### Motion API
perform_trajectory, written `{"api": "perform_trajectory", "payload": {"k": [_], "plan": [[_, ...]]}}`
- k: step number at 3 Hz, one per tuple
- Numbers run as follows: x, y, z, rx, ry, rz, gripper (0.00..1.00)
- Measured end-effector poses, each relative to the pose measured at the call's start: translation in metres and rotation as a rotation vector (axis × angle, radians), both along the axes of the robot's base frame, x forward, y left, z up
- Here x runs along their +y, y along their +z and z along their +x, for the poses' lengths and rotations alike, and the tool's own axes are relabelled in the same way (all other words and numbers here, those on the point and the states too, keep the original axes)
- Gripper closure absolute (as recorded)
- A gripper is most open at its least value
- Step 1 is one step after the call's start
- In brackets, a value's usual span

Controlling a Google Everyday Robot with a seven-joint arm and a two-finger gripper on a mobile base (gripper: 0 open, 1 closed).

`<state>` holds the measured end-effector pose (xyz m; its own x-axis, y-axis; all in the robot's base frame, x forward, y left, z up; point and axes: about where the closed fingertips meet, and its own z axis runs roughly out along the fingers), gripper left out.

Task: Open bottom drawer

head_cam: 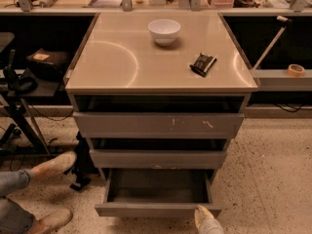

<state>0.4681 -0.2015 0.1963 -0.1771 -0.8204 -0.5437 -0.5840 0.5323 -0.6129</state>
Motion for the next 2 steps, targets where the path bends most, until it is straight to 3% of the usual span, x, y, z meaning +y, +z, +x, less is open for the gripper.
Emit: {"api": "perform_trajectory", "payload": {"k": [2], "plan": [[0.0,0.0,0.0,0.0,0.0,0.0,0.12]]}}
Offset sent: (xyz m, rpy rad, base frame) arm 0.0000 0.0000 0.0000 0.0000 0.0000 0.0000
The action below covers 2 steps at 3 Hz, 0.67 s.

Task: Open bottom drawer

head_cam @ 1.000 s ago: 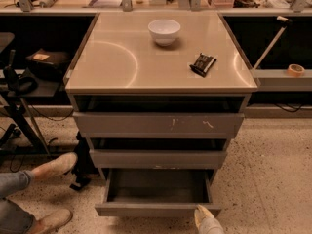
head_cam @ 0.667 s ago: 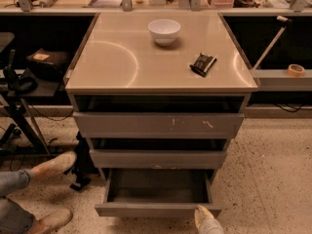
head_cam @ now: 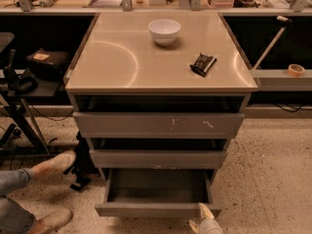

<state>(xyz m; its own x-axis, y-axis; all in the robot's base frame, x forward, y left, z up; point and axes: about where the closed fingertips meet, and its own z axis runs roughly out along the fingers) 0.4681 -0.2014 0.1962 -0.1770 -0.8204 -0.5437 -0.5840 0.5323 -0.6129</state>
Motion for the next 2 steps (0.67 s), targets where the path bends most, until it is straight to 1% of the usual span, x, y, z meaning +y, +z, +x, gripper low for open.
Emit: {"api": "perform_trajectory", "payload": {"k": [1,2], "plan": [[0.0,0.0,0.0,0.0,0.0,0.0,0.0],[0.0,0.0,0.0,0.0,0.0,0.0,0.0]]}}
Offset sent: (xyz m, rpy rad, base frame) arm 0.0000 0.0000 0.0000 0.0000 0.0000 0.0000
